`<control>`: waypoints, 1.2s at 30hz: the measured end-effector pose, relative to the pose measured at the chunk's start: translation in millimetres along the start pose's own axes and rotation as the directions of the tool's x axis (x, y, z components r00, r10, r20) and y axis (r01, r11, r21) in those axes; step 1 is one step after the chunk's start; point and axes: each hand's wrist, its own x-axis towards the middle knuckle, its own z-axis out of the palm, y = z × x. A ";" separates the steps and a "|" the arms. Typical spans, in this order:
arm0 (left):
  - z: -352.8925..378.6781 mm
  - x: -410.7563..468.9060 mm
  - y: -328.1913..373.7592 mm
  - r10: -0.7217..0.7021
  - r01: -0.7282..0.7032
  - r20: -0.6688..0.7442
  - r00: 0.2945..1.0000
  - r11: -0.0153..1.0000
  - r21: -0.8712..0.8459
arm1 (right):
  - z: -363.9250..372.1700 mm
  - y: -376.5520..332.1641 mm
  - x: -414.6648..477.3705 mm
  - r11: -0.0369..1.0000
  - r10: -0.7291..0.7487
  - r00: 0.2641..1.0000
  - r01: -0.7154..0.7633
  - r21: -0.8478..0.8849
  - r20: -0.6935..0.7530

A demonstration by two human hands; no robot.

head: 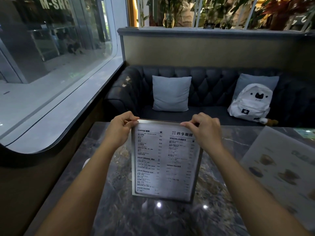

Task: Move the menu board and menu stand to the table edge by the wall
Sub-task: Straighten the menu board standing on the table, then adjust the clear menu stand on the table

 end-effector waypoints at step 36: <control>194.6 -24.7 172.9 0.537 -0.677 0.478 0.695 0.712 0.185 | -189.3 85.9 -94.6 0.799 0.168 0.963 -0.259 -0.543 -0.212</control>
